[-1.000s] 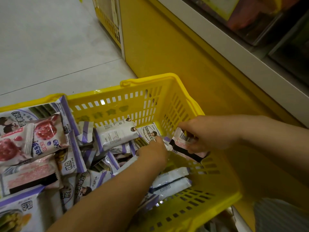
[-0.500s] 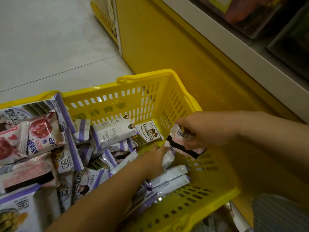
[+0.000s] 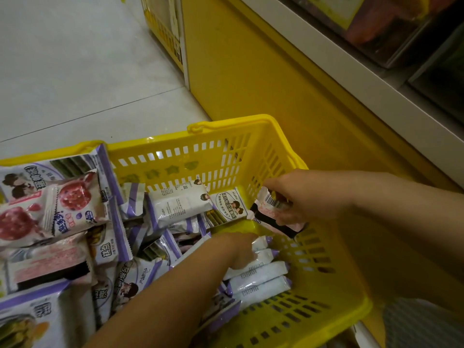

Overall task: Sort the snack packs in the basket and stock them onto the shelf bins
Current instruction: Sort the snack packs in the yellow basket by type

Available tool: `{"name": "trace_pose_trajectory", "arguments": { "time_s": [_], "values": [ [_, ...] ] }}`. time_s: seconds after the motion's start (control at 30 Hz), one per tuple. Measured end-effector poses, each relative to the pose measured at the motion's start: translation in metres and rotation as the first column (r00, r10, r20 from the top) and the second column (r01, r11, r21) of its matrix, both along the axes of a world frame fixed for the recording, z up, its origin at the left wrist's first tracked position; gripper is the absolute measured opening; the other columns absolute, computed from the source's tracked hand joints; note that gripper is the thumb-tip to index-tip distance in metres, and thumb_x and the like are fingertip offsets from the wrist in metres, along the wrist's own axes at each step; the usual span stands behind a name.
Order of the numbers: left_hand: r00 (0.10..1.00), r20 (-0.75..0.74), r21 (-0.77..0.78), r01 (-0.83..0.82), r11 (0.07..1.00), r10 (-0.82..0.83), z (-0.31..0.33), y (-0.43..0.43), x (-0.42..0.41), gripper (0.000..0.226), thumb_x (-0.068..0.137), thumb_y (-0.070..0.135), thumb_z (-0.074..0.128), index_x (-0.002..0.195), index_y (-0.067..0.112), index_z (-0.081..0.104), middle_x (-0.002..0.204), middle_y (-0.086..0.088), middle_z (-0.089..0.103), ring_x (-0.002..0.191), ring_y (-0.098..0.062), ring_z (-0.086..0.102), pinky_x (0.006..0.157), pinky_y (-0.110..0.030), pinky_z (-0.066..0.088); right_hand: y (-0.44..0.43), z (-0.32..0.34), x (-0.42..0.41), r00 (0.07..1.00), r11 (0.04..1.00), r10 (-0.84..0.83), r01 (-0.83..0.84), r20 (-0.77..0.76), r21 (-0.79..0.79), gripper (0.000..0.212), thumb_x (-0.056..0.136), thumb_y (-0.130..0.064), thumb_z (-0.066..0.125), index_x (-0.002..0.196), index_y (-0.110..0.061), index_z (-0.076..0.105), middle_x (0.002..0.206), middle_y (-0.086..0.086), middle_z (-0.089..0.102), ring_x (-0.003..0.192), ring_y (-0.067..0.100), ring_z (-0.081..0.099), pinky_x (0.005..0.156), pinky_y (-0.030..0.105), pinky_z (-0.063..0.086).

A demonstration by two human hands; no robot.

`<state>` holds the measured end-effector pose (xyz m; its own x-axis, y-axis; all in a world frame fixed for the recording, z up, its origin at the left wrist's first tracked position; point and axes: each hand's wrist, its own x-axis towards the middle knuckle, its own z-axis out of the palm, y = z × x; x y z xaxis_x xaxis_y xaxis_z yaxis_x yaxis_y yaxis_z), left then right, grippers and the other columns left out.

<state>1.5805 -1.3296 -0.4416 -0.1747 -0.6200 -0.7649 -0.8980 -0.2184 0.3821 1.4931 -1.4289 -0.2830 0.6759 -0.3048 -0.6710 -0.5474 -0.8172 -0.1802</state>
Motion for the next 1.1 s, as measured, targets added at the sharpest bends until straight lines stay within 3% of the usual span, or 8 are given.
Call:
{"name": "trace_pose_trajectory", "arguments": {
  "time_s": [0.2,0.3,0.4,0.57,0.67,0.77,0.9,1.1],
  "values": [
    [0.924,-0.208,-0.180,-0.357,0.917,0.320,0.039,0.005,0.028,0.058,0.098,0.024,0.046,0.151,0.020,0.024,0.154,-0.005,0.033,0.133,-0.024,0.041,0.107,-0.032,0.036,-0.002,-0.012,0.008,0.968,0.988,-0.080,0.108,0.238,-0.108,0.023,0.092,-0.035,0.058,0.097,-0.023,0.039,0.072,-0.009,0.043,0.059,0.005,0.038,0.045,0.019,0.026],
    [0.545,-0.596,-0.023,-0.746,0.666,0.590,0.072,0.009,0.068,0.056,0.095,0.009,0.049,0.145,0.027,0.034,0.135,0.006,0.056,0.107,-0.010,0.060,0.093,-0.033,0.049,-0.003,-0.016,0.016,0.839,0.950,-0.292,0.311,0.460,0.037,0.020,0.089,-0.028,0.063,0.102,-0.019,0.050,0.089,-0.003,0.059,0.074,0.012,0.053,0.055,0.024,0.038],
    [0.111,-0.810,0.224,-0.849,0.479,0.576,0.089,0.017,0.079,0.049,0.092,0.005,0.055,0.134,0.028,0.046,0.117,0.004,0.069,0.108,-0.016,0.065,0.094,-0.041,0.051,0.005,-0.024,0.035,0.649,0.833,-0.553,0.421,0.523,0.359,0.037,0.087,-0.011,0.067,0.121,-0.013,0.055,0.107,0.003,0.066,0.093,0.013,0.063,0.074,0.021,0.051],
    [0.177,-0.814,-0.139,-0.984,0.110,0.553,0.094,0.029,0.085,0.027,0.096,0.016,0.053,0.109,0.040,0.053,0.113,0.010,0.066,0.099,-0.004,0.065,0.082,-0.026,0.054,0.015,-0.049,0.058,0.521,0.472,-0.820,0.386,0.235,0.792,0.037,0.092,-0.021,0.060,0.127,-0.017,0.054,0.118,0.001,0.066,0.105,0.014,0.064,0.088,0.029,0.055],
    [0.128,-0.851,-0.155,-0.988,-0.011,0.510,0.100,0.040,0.098,0.026,0.097,0.014,0.053,0.115,0.032,0.051,0.111,0.012,0.064,0.084,0.006,0.066,0.065,-0.012,0.052,0.006,-0.081,0.056,0.740,0.729,-0.638,0.490,0.214,0.478,0.042,0.092,-0.022,0.058,0.133,-0.018,0.050,0.129,0.005,0.056,0.113,0.021,0.056,0.090,0.032,0.047],
    [0.154,-0.860,-0.168,-0.986,0.014,0.486,0.106,0.043,0.105,0.029,0.097,0.011,0.053,0.123,0.024,0.051,0.113,0.010,0.065,0.084,0.008,0.066,0.063,-0.007,0.048,0.007,-0.127,0.059,0.980,0.983,-0.181,0.182,0.084,-0.003,0.068,0.088,-0.021,0.062,0.147,-0.016,0.028,0.149,0.008,0.036,0.132,0.026,0.040,0.105,0.033,0.036],
    [0.183,-0.857,-0.190,-0.981,0.035,0.481,0.105,0.042,0.109,0.033,0.097,0.011,0.053,0.129,0.021,0.049,0.112,0.013,0.063,0.083,0.011,0.065,0.063,-0.006,0.047,0.007,-0.173,0.075,0.996,0.982,0.033,-0.018,0.079,-0.187,0.075,0.091,-0.033,0.057,0.150,-0.015,0.016,0.153,0.009,0.028,0.138,0.029,0.027,0.111,0.037,0.029],
    [0.201,-0.847,-0.210,-0.977,0.037,0.493,0.105,0.046,0.121,0.034,0.097,0.015,0.053,0.130,0.024,0.049,0.113,0.011,0.065,0.083,0.005,0.068,0.066,-0.010,0.051,-0.003,-0.174,0.072,0.992,0.978,0.107,-0.093,0.071,-0.185,0.076,0.068,-0.049,0.068,0.129,-0.023,0.032,0.123,0.006,0.054,0.106,0.027,0.054,0.080,0.034,0.047]
  ]
}}
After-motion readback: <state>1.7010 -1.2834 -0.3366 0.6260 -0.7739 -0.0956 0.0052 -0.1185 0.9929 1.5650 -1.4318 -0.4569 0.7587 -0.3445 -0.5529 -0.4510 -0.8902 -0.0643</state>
